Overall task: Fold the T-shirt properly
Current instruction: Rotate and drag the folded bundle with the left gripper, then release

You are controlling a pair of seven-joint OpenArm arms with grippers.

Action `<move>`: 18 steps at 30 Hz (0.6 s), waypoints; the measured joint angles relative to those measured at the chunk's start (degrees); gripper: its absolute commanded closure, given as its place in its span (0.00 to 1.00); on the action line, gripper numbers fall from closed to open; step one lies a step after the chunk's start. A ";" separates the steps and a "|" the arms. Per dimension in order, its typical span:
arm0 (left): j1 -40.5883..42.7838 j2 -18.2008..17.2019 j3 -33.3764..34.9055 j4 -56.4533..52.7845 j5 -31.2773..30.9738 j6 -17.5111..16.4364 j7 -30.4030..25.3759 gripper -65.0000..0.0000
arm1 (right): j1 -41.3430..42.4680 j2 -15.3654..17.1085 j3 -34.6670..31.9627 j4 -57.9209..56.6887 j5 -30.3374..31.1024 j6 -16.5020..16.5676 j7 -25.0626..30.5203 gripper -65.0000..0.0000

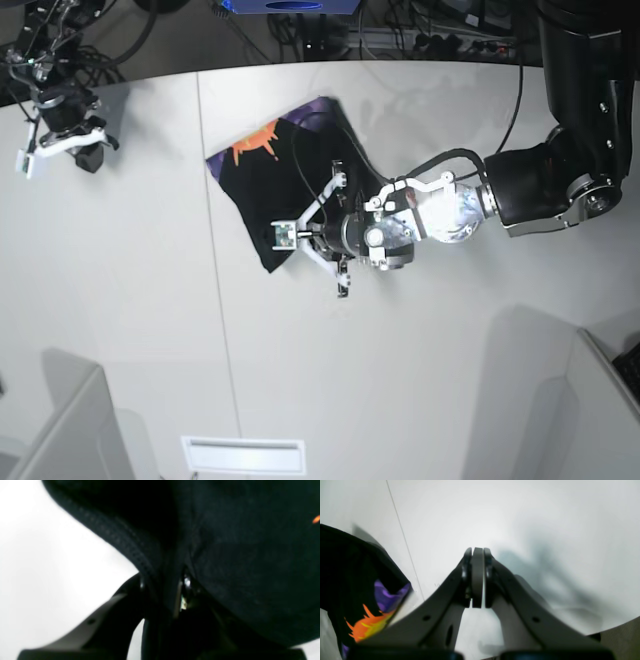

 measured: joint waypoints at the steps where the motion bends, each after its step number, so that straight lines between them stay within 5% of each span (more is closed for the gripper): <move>1: 0.15 -0.02 0.26 -0.02 2.08 -1.99 -0.17 1.00 | 0.00 0.00 0.00 0.00 0.00 0.00 0.00 1.00; 12: 9.62 4.37 -13.57 -0.15 24.17 -22.18 -0.57 1.00 | 0.00 -0.15 0.00 -5.95 0.02 -0.07 0.22 1.00; 18: 10.88 7.02 -15.13 -0.24 25.49 -23.74 -0.59 1.00 | 0.00 -0.13 0.00 -6.10 0.00 -0.07 0.48 1.00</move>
